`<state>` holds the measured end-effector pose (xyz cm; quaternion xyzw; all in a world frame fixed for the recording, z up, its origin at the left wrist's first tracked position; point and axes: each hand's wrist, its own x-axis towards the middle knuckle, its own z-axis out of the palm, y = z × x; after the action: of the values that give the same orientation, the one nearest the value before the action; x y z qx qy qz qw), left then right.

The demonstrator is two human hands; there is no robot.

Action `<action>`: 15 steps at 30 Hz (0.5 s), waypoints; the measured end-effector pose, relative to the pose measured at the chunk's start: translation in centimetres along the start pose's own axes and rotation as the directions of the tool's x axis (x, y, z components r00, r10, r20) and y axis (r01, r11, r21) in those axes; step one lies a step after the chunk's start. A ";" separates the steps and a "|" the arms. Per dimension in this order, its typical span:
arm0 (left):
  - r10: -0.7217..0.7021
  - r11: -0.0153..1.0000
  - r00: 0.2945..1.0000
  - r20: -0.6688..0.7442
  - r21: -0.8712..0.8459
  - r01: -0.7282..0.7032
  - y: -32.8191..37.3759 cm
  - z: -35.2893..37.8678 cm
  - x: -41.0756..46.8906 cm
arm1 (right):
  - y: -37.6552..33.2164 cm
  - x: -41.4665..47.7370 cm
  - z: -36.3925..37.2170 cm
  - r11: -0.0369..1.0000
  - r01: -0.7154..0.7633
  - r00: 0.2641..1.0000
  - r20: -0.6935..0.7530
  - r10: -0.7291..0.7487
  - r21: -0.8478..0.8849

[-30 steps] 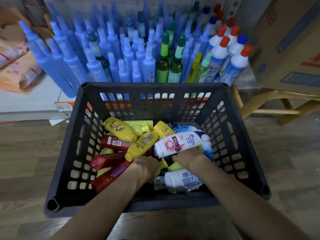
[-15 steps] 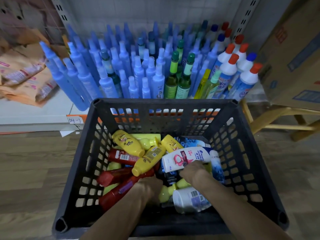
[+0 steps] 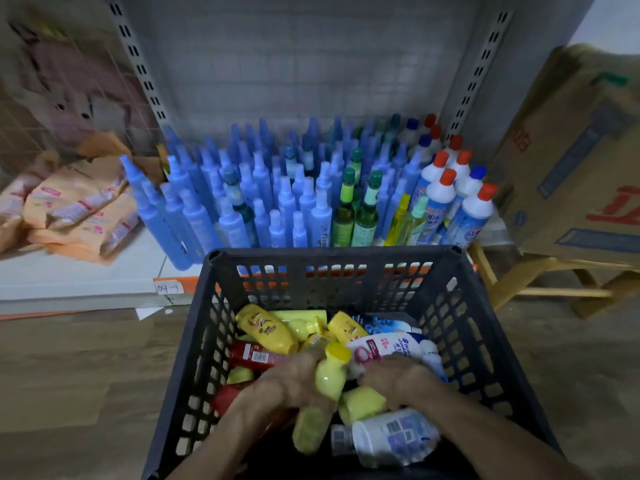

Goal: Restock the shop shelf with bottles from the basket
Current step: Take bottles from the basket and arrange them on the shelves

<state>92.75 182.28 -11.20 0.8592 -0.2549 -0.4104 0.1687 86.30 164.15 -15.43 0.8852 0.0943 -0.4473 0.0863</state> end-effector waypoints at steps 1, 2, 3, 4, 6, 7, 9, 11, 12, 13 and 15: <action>0.002 0.996 1.000 -0.021 -0.087 -0.004 -0.5 -0.7 -0.2 | 0.2 -0.8 -0.6 0.997 0.022 0.998 -0.053 -0.018 0.080; -0.006 0.994 0.999 -0.048 -0.111 0.000 -0.6 -2.0 -1.1 | 0.5 -2.0 -1.7 0.987 0.033 0.993 -0.117 -0.014 0.159; -0.013 0.989 0.993 -0.115 -0.148 -0.005 -0.7 -3.5 -1.7 | 0.7 -3.4 -3.3 0.974 0.042 0.985 -0.172 -0.003 0.224; -0.035 0.989 0.983 -0.183 -0.144 0.008 -0.4 -5.7 -2.9 | 1.1 -4.9 -4.9 0.956 0.035 0.975 -0.220 0.032 0.292; -0.083 0.979 0.952 -0.295 -0.205 0.022 0.6 -10.0 -6.0 | 1.6 -8.4 -8.4 0.915 -0.006 0.954 -0.272 0.126 0.404; -0.110 0.970 0.932 -0.345 -0.241 0.025 1.0 -12.1 -7.7 | 1.9 -10.5 -10.3 0.898 -0.021 0.941 -0.294 0.166 0.440; -0.162 0.954 0.890 -0.426 -0.299 0.030 3.0 -16.2 -11.6 | 2.2 -15.2 -14.2 0.846 -0.031 0.906 -0.343 0.249 0.533; -0.188 0.933 0.852 -0.489 -0.359 0.000 5.8 -20.2 -15.7 | 2.3 -20.4 -18.2 0.721 0.014 0.866 -0.368 0.337 0.693; -0.204 0.924 0.835 -0.511 -0.382 -0.008 7.6 -22.2 -17.9 | 2.3 -23.1 -20.1 0.641 0.063 0.852 -0.376 0.365 0.765; -0.209 0.919 0.816 -0.539 -0.394 -0.024 9.2 -24.0 -19.7 | 2.3 -26.0 -22.1 0.559 0.113 0.844 -0.376 0.381 0.821; -0.215 0.904 0.801 -0.558 -0.425 -0.054 13.0 -27.6 -23.8 | 2.6 -31.9 -25.7 0.444 0.184 0.832 -0.379 0.406 0.877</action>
<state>97.94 187.68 26.76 0.8971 -0.0573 -0.1733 0.4024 88.31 164.91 25.60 0.8872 -0.1953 -0.1524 -0.3892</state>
